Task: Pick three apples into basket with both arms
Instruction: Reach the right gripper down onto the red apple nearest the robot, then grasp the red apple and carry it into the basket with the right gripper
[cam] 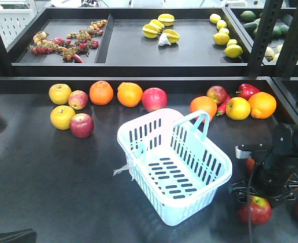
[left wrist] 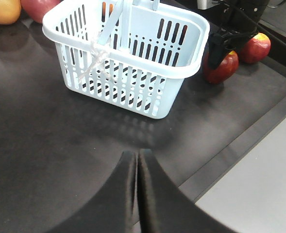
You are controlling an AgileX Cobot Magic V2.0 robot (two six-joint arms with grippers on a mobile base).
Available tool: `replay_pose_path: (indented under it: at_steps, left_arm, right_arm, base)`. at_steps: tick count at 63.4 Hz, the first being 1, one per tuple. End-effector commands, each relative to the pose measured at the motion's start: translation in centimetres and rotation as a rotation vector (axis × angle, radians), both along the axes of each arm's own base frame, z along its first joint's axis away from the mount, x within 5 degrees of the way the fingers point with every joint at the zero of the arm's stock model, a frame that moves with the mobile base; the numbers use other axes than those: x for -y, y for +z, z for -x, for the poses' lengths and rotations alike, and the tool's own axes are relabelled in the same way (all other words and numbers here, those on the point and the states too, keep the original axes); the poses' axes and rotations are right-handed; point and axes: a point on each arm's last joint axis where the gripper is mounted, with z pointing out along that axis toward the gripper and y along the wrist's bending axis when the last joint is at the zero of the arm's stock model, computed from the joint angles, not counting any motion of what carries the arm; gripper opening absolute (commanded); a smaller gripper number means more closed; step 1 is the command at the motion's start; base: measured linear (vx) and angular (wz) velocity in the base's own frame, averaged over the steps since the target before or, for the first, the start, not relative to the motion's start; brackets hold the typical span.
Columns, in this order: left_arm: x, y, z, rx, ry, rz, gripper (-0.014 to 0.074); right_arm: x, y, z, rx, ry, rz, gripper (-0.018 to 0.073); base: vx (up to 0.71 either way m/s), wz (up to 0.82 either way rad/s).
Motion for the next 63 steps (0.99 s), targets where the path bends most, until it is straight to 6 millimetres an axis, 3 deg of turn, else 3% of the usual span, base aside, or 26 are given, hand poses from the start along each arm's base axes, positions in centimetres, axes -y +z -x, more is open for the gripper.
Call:
replay_pose_path:
  at_steps: [1,21,29,42,63]
  left_arm:
    - [0.1,1.3,-0.4,0.048,0.03,0.063,-0.0008]
    - [0.1,1.3,-0.4,0.048,0.03,0.063,-0.0008]
    - [0.1,1.3,-0.4,0.048,0.03,0.063,-0.0008]
    - [0.1,1.3,-0.4,0.048,0.03,0.063,-0.0008]
    - [0.1,1.3,-0.4,0.048,0.03,0.063,-0.0008]
  right_arm:
    - [0.1,1.8,-0.7,0.072,0.001,-0.003,0.0531]
    - [0.1,1.9,-0.5,0.054,0.006,-0.003,0.0272]
    - [0.2,3.2,-0.1,0.064,0.012,-0.005,0.0214]
    - [0.4,8.1,1.1,0.151,0.036,0.016,0.0209]
    - [-0.1,17.0,5.1,0.407,0.013,-0.044,0.0211]
  base:
    - [0.0,0.0]
    - [0.0,0.0]
    - [0.0,0.0]
    - [0.0,0.0]
    - [0.0,0.0]
